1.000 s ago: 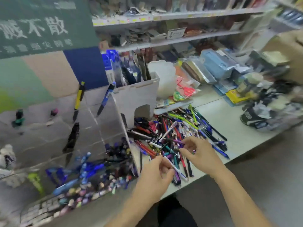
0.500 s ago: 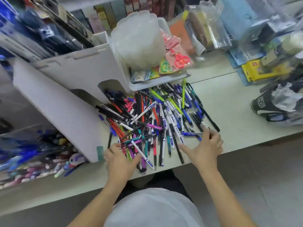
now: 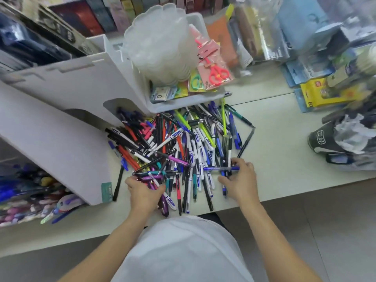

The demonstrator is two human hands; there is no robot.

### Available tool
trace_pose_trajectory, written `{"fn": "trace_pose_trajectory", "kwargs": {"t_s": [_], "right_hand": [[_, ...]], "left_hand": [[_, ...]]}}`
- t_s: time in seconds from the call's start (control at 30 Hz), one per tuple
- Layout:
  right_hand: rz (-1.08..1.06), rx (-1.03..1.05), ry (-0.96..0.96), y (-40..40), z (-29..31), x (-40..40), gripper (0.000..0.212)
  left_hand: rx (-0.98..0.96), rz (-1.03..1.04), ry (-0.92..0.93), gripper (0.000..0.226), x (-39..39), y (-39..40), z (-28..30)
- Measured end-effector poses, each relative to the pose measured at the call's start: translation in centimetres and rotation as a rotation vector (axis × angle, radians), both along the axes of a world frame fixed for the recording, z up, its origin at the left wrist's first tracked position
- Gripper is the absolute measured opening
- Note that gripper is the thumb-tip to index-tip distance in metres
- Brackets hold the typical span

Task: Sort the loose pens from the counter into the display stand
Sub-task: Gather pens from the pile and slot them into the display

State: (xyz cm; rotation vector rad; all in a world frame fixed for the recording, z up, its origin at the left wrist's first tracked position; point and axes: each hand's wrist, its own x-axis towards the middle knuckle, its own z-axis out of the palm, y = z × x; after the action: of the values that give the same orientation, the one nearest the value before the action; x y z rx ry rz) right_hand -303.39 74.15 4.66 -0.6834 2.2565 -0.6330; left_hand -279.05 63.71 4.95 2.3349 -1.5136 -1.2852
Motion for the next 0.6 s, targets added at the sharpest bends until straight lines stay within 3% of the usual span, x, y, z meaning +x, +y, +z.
{"fn": "trace_pose_trajectory", "kwargs": {"t_s": [0.1,0.23,0.4,0.6], "right_hand": [[0.027,-0.059,-0.016,-1.8,-0.3,2.1,0.054],[0.067,-0.08,-0.063,-3.3,-0.1,4.5,0.065],[0.139,-0.065,-0.041,-3.7,0.3,5.7,0.059],[0.212,-0.051,0.017,-3.5,1.1,6.9,0.064]], "left_hand": [[0.024,0.076,0.028,0.073,-0.4,-0.7,-0.1],[0.115,0.095,0.034,0.077,0.0,-1.6,-0.3],[0.182,0.146,0.189,0.012,0.1,-1.7,-0.1],[0.223,0.096,0.274,0.025,-0.5,-1.3,-0.1]]}}
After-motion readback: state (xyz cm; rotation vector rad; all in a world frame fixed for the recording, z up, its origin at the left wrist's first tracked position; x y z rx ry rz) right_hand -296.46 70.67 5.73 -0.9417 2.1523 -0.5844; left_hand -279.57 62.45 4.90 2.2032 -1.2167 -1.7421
